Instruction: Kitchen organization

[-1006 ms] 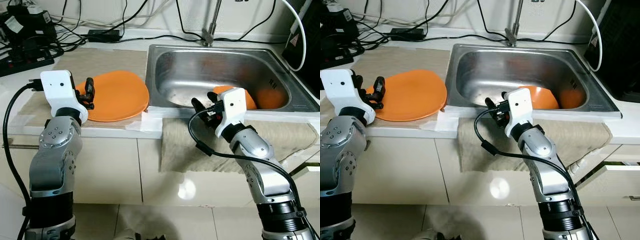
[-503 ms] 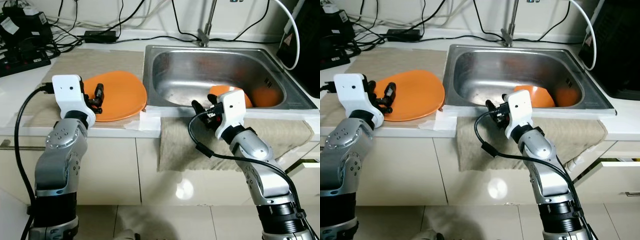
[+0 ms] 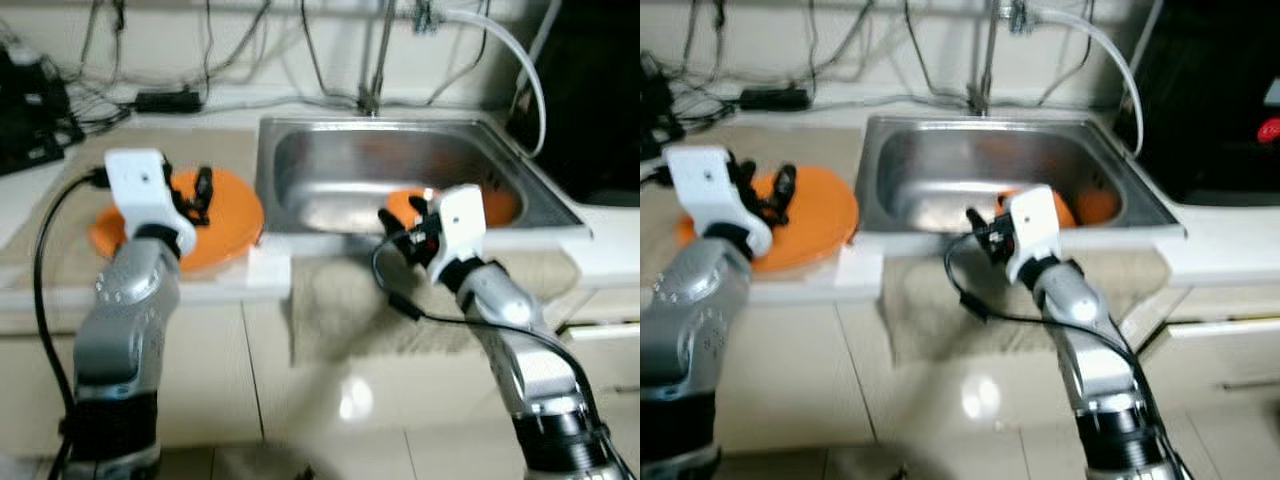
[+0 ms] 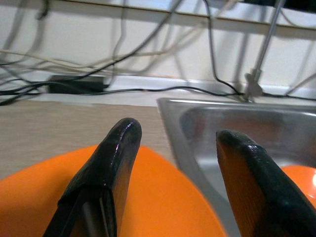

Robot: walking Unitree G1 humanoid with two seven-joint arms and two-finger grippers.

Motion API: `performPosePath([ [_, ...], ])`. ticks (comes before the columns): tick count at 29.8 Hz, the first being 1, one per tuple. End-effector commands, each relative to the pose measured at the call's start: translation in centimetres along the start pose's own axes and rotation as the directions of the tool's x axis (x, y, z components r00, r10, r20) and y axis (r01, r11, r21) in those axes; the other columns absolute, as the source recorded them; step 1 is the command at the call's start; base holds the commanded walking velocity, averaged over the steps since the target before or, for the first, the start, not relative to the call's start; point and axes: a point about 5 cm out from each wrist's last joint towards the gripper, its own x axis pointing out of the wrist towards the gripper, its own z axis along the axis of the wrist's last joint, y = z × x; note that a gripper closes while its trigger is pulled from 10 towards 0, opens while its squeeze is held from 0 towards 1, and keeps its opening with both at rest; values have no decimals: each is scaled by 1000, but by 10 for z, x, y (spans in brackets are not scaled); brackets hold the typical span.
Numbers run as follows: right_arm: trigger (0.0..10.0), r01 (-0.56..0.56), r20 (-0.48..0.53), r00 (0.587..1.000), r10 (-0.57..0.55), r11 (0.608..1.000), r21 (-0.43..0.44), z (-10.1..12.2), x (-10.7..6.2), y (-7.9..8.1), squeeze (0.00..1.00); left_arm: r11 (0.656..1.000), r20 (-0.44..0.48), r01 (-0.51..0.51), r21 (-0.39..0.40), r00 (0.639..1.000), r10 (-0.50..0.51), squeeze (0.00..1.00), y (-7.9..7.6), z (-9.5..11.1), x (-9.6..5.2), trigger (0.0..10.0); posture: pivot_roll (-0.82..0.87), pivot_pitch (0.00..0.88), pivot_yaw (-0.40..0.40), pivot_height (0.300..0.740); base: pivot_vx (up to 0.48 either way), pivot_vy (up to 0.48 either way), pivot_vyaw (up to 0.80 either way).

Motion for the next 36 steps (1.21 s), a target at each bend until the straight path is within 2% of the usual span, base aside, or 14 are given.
performPosePath([
  [1,10000,-13,17,1000,13,1000,-7,5,3,4,0,999,24,-23,23,999,23,0,6,7,-1,10000,72,6,-7,740,420,0,0],
  [6,10000,-17,15,1000,17,1000,-6,4,3,5,0,999,12,-41,-16,999,41,0,8,7,1,10000,73,9,-9,740,145,253,0],
  [9,10000,-20,14,1000,20,1000,-7,4,3,5,0,998,27,-62,14,998,62,0,10,7,1,10000,73,9,-10,740,182,405,0],
  [19,10000,-28,18,999,29,1000,-6,5,4,6,0,992,21,-113,54,993,112,0,15,11,5,10000,72,9,-10,740,0,0,0],
  [21,10000,-31,20,999,31,1000,-6,6,4,6,0,990,6,-127,54,992,127,0,17,13,6,10000,72,9,-10,740,0,0,0],
  [23,10000,-42,23,999,42,999,-2,7,4,8,0,986,-42,-128,106,990,133,0,19,17,14,10000,72,10,-7,740,0,0,0],
  [25,10000,-44,24,999,44,999,-2,7,4,8,0,986,-51,-122,118,990,129,0,19,17,16,10000,72,10,-7,740,0,0,0],
  [26,10000,-46,25,999,47,999,-2,8,4,8,0,982,-89,-111,150,988,125,0,23,16,20,10000,71,9,-5,740,0,0,0],
  [30,10000,-44,24,999,44,999,4,7,4,8,0,979,-146,-101,177,981,127,0,38,20,27,10000,70,9,-2,740,0,0,0],
  [32,10000,-44,24,999,44,999,5,7,4,8,0,979,-148,-101,175,981,128,0,40,21,28,10000,70,9,-2,740,0,0,0],
  [36,10000,-49,24,999,49,999,17,7,4,9,0,978,-205,-137,158,964,169,0,63,22,29,10000,77,7,1,740,0,0,0],
])
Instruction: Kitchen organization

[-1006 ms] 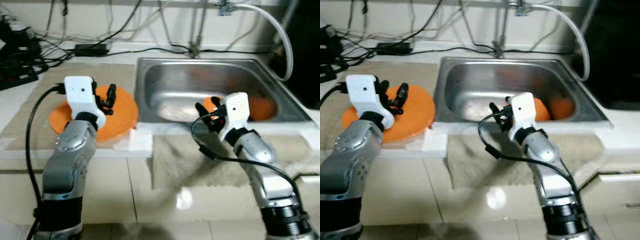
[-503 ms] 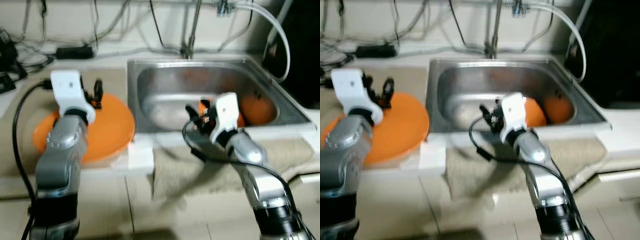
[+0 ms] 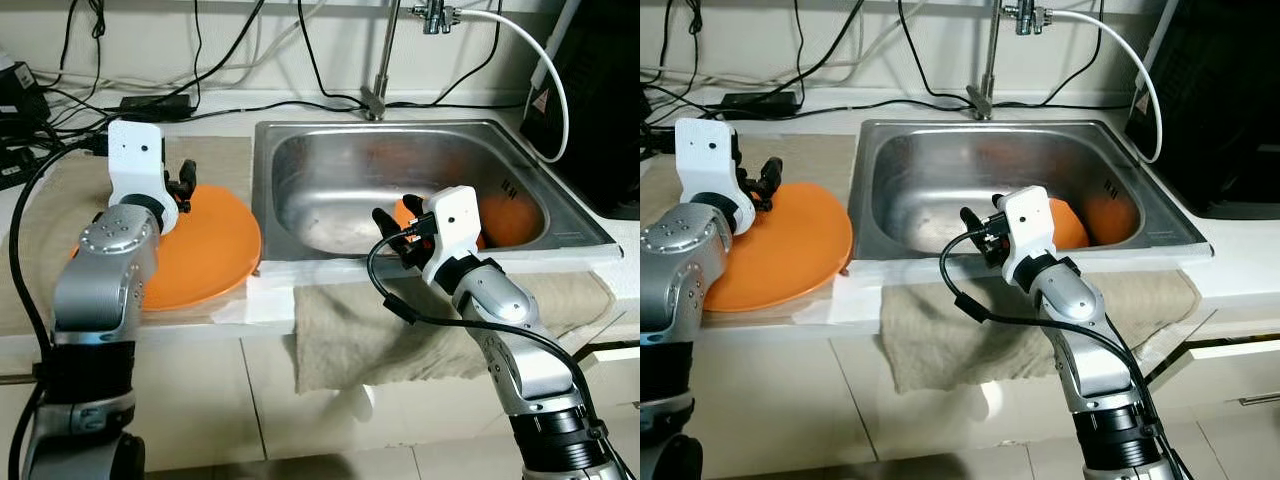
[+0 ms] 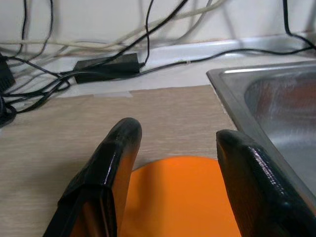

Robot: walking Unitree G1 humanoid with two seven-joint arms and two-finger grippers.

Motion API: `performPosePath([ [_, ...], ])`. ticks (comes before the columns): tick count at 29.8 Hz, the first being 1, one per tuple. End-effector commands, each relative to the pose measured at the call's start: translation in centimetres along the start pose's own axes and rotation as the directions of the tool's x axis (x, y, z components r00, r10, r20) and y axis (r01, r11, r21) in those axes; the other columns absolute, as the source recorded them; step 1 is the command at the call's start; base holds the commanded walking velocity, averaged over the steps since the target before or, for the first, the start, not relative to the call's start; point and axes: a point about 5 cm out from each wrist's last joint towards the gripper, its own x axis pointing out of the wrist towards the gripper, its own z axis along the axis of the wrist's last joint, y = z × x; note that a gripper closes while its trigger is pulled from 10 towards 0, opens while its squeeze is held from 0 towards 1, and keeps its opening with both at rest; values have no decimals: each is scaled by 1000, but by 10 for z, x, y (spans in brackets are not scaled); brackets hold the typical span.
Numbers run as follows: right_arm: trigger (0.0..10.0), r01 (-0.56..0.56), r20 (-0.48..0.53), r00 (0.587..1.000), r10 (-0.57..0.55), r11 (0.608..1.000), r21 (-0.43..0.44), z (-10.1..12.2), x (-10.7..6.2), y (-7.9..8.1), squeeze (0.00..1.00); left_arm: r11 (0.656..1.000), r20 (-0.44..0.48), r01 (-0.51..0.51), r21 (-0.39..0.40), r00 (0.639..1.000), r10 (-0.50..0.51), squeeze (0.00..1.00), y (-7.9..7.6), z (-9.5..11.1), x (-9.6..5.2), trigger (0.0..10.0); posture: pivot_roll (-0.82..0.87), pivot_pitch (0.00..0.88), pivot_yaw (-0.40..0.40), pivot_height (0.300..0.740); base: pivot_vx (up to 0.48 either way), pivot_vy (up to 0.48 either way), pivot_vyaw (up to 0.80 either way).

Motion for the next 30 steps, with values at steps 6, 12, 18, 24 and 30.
performPosePath([
  [6,10000,-99,54,994,95,991,95,20,3,5,0,996,-41,-86,-36,996,85,0,36,2,3,10000,88,5,-7,740,0,0,0],
  [12,10000,-268,92,962,255,950,161,40,0,9,0,989,-46,-143,-35,989,141,0,69,9,2,10000,89,2,-10,740,0,0,0],
  [18,10000,-337,93,941,324,921,195,46,-3,9,0,988,-72,-147,-54,987,143,0,92,13,-3,10000,97,0,-23,740,0,0,0],
  [24,10000,-345,84,938,335,911,227,45,-5,9,0,988,-117,-93,-126,990,79,0,96,8,-6,10000,99,0,-23,740,0,0,0],
  [30,10000,-342,64,939,337,899,274,38,-6,11,0,991,-31,84,-100,996,-88,0,77,7,-15,10000,103,5,-23,740,0,0,0],
])
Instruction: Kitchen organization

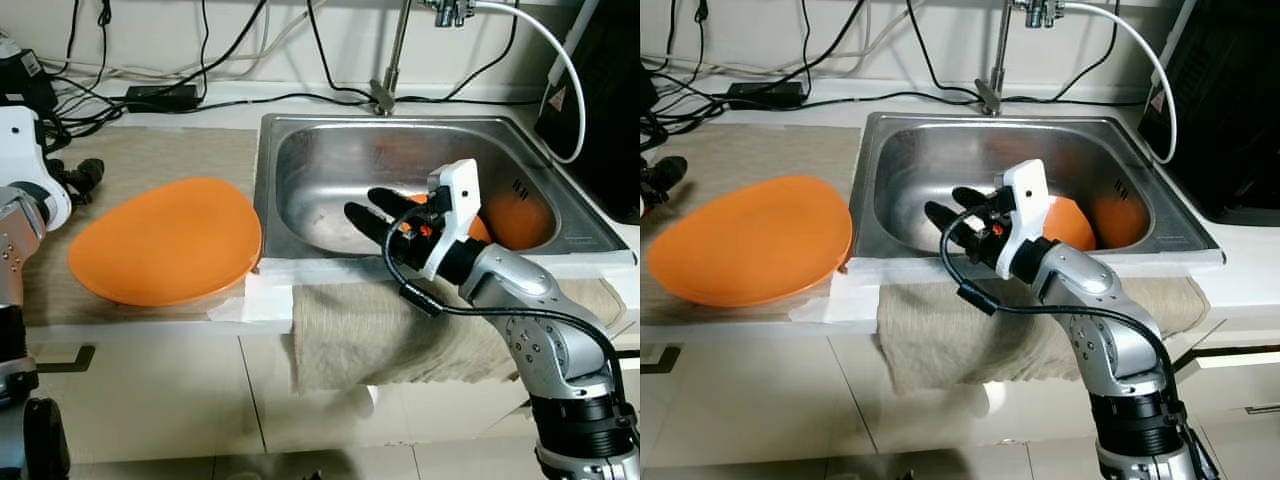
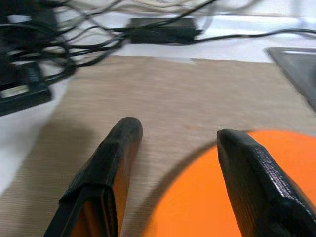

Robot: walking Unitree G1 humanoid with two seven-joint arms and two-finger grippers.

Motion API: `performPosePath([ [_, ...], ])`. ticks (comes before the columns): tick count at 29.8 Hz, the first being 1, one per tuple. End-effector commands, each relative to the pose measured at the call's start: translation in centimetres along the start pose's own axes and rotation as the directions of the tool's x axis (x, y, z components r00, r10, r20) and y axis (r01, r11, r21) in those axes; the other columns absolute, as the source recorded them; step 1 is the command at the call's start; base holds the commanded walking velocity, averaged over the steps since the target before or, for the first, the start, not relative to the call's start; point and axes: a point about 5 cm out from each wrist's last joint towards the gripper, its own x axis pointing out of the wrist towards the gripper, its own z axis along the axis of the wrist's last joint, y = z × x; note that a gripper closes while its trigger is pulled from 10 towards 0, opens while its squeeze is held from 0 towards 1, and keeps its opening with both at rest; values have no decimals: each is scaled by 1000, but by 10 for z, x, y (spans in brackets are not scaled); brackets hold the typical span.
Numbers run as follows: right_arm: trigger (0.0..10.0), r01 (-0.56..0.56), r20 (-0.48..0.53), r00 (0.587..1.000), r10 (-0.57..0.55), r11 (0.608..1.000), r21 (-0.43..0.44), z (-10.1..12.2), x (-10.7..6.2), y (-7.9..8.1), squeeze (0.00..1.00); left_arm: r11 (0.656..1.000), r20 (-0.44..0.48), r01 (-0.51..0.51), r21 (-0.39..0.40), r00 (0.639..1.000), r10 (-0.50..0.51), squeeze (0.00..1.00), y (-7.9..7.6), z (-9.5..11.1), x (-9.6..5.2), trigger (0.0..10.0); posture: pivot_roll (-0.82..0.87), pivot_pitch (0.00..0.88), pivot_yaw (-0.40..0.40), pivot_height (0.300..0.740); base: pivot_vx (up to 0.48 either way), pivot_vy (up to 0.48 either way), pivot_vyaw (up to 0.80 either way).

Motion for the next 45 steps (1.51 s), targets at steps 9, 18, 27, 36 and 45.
performPosePath([
  [9,10000,2,-10,1000,-2,1000,14,0,-1,-1,0,990,0,135,47,991,-136,0,-23,-12,-6,10000,106,10,-32,740,0,0,0],
  [18,10000,1,-31,1000,-1,1000,11,-2,-2,-3,0,990,-14,123,73,992,-122,1000,-19,-19,-12,10000,110,16,-48,740,0,0,0],
  [27,10000,12,-55,998,-12,1000,-13,-7,-1,-5,0,992,-23,100,81,995,-99,1000,-20,-28,-10,10000,106,20,-52,740,0,0,0],
  [36,10000,12,-62,998,-13,1000,-15,-8,-2,-5,0,994,32,74,78,997,-77,0,-17,-29,-8,0,104,21,-53,740,0,0,0],
  [45,10000,14,-66,998,-15,1000,-17,-9,-3,-5,0,993,28,40,109,999,-43,0,-8,-34,-8,0,100,22,-51,740,0,0,0],
])
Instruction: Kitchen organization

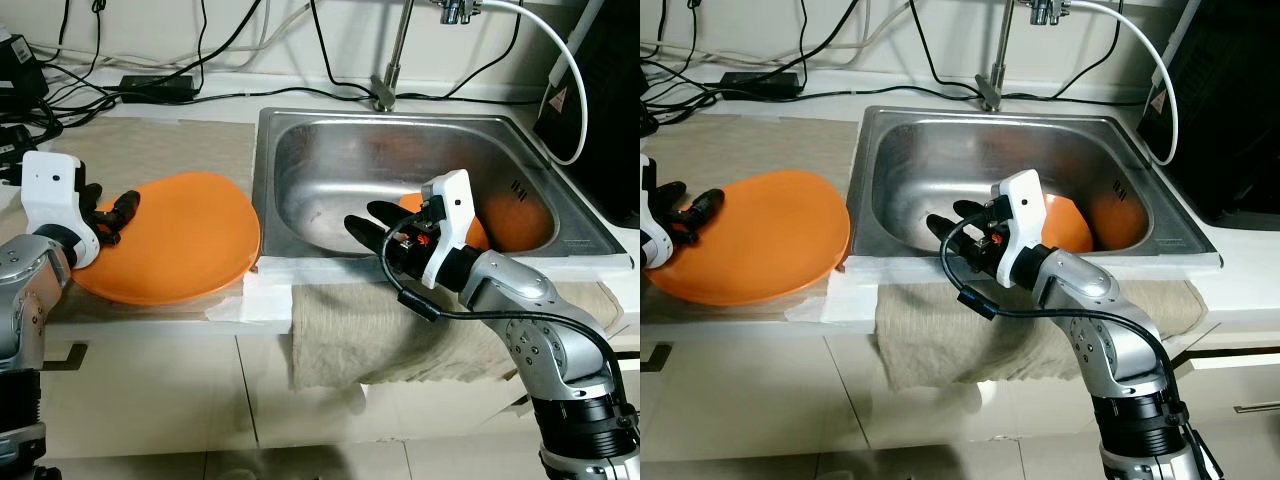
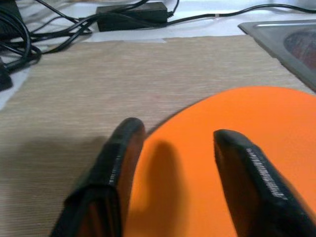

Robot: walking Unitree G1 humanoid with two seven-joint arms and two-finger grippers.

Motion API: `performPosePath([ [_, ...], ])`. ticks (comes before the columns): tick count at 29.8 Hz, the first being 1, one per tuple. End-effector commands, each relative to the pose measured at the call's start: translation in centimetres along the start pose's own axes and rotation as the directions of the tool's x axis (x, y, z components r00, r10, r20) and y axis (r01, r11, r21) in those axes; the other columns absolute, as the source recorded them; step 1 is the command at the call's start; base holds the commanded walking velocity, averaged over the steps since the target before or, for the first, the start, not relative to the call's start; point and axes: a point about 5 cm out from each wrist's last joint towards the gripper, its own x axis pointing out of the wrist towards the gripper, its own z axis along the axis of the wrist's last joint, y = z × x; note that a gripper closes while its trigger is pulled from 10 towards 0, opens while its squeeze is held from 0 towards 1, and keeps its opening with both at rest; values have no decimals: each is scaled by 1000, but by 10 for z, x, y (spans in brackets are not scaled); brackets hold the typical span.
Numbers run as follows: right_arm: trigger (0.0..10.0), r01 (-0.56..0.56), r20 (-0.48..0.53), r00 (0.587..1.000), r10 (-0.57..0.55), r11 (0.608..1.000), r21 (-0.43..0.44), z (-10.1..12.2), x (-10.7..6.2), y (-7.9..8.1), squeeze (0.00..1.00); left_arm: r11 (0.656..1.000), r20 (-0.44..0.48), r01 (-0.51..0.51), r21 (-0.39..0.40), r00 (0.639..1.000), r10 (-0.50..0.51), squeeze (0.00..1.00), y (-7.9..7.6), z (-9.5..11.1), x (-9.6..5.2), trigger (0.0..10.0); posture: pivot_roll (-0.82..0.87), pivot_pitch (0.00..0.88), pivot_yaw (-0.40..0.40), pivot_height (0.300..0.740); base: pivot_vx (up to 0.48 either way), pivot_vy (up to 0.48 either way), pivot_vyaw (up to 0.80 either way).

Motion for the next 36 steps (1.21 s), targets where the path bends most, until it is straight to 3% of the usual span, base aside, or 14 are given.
performPosePath([
  [1,10000,8,-11,1000,-8,1000,-9,-2,-3,-2,0,1000,-8,-13,11,1000,13,0,6,-2,-1,0,100,22,-51,740,0,0,0],
  [8,10000,10,-16,1000,-10,1000,-9,-3,-3,-3,0,1000,-11,-14,16,1000,14,0,11,-7,-4,0,101,17,-45,740,0,0,0],
  [14,10000,16,-27,1000,-16,1000,-11,-7,-5,-4,0,1000,26,7,21,1000,-8,0,12,0,-11,0,105,15,-48,740,0,0,0],
  [18,10000,16,-38,999,-16,1000,-13,-9,-5,-6,0,997,18,40,61,999,-41,0,17,4,-21,0,120,14,-58,740,0,0,0],
  [21,10000,12,-43,999,-12,1000,-13,-10,-4,-6,0,997,6,44,66,999,-44,0,14,2,-20,0,124,14,-60,740,0,0,0],
  [22,10000,9,-44,999,-10,1000,-13,-10,-4,-6,0,997,5,39,74,999,-39,0,13,0,-20,10000,124,14,-60,740,0,0,0],
  [36,10000,3,-39,999,-4,1000,-16,-9,-3,-5,0,998,-64,14,69,998,-9,0,13,-19,-17,10000,116,17,-60,740,0,0,0],
])
